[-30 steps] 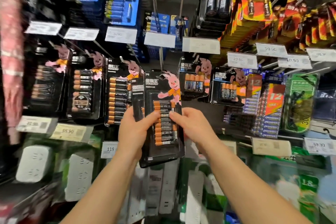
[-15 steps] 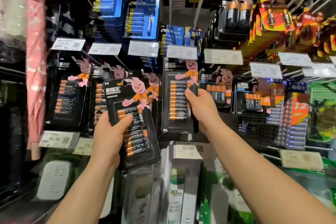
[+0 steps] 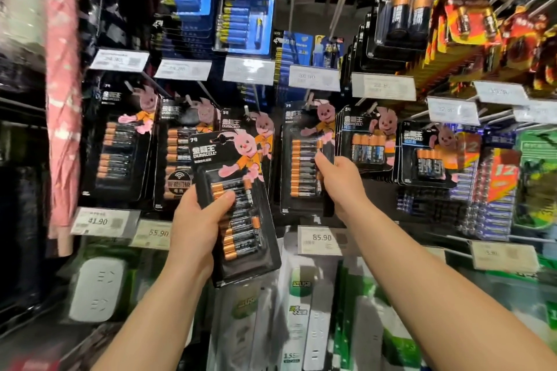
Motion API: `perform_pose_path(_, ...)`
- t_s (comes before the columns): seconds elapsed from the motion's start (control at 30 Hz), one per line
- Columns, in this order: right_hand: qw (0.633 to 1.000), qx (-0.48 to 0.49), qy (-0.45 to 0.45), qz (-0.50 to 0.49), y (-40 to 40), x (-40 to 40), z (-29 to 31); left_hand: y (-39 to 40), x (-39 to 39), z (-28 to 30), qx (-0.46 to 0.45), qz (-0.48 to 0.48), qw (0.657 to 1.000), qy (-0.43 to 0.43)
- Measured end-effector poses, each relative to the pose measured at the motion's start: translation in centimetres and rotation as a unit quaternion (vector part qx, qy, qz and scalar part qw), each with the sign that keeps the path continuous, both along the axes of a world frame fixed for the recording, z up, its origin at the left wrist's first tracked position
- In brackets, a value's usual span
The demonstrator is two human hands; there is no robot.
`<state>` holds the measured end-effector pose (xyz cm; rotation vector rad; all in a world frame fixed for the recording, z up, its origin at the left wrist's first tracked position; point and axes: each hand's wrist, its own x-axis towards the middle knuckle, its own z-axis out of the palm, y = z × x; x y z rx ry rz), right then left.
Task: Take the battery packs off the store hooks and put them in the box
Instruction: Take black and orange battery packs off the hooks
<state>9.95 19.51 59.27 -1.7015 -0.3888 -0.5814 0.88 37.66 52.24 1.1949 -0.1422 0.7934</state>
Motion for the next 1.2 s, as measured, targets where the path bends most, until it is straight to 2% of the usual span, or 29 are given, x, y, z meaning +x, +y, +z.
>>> perform_pose_path(0.07,0.999,-0.024,-0.012,-0.019,-0.4,-0.2,-0.5,-0.3,0.1,0.1,-0.013,-0.010,1.000,-0.003)
perform_pose_path(0.23,0.997,-0.015,-0.068,-0.040,-1.5,-3.2,-2.6,-1.5,0.5,0.8,-0.013,-0.030,0.999,-0.014)
perform_pose_path(0.3,0.993,-0.075,-0.088,0.001,-1.2,-4.4,-3.4,-2.3,0.8,1.2,-0.005,-0.041,0.999,-0.019)
perform_pose_path(0.37,0.987,-0.130,-0.035,0.088,-0.5,-5.0,-3.9,-3.1,1.2,1.7,0.004,-0.057,0.998,-0.027)
perform_pose_path(0.43,0.979,-0.136,0.018,0.152,-0.1,-4.9,-4.4,-3.8,1.6,2.1,0.011,-0.068,0.997,-0.033)
perform_pose_path(0.5,0.980,-0.105,0.022,0.171,-0.2,-4.2,-4.9,-4.3,1.9,2.4,0.024,-0.080,0.996,-0.037)
perform_pose_path(0.63,0.990,-0.031,0.009,0.136,-0.9,-3.0,-5.2,-4.9,2.2,2.8,0.062,-0.133,0.989,-0.033)
perform_pose_path(0.8,0.997,-0.052,-0.028,0.043,-1.4,-2.1,-2.4,-4.7,2.5,2.6,0.036,-0.159,0.987,-0.003)
perform_pose_path(1.0,0.995,0.009,-0.009,0.101,-0.8,-1.6,-0.7,-4.5,2.2,2.4,-0.002,-0.158,0.987,0.003)
perform_pose_path(1.2,0.998,0.012,0.024,0.052,-0.9,0.1,-2.0,-3.9,1.9,1.5,-0.001,-0.143,0.989,0.029)
